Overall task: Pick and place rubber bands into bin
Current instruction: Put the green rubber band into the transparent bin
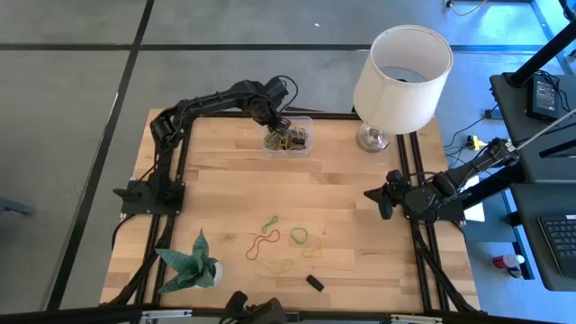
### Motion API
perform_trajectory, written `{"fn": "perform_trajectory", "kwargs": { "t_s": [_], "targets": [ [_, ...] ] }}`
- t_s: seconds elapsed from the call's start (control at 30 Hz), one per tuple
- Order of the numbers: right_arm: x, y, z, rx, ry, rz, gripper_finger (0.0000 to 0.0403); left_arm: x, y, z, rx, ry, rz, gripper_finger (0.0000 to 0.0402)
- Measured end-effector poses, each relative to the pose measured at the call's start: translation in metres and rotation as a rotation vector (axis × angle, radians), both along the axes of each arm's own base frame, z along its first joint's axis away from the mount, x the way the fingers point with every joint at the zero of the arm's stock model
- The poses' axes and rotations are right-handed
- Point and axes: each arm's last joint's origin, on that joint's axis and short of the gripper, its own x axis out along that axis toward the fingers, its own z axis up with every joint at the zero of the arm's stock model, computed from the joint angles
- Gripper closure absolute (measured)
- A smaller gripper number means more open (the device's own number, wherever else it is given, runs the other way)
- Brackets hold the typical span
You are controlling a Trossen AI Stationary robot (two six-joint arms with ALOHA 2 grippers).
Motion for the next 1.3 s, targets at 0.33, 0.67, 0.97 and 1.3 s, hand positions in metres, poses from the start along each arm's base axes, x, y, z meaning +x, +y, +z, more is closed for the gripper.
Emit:
{"fn": "perform_trajectory", "kwargs": {
  "t_s": [0.33,0.67,0.97,1.3],
  "targets": [
    [0.001,0.001,0.002,-0.005,-0.014,0.018,0.0398,0.025,-0.053,0.055,0.091,-0.202,-0.133,0.0306],
    [0.003,0.003,0.004,-0.045,-0.018,0.088,0.0400,0.079,-0.169,0.032,0.104,-0.344,-0.443,0.0395],
    [0.014,0.010,0.005,-0.032,-0.040,0.121,0.0401,0.079,-0.232,-0.002,0.121,-0.378,-0.643,0.0400],
    [0.055,0.033,0.022,-0.029,0.106,0.109,0.0402,0.000,-0.239,0.001,0.238,-0.474,-0.654,0.0401]
  ]
}}
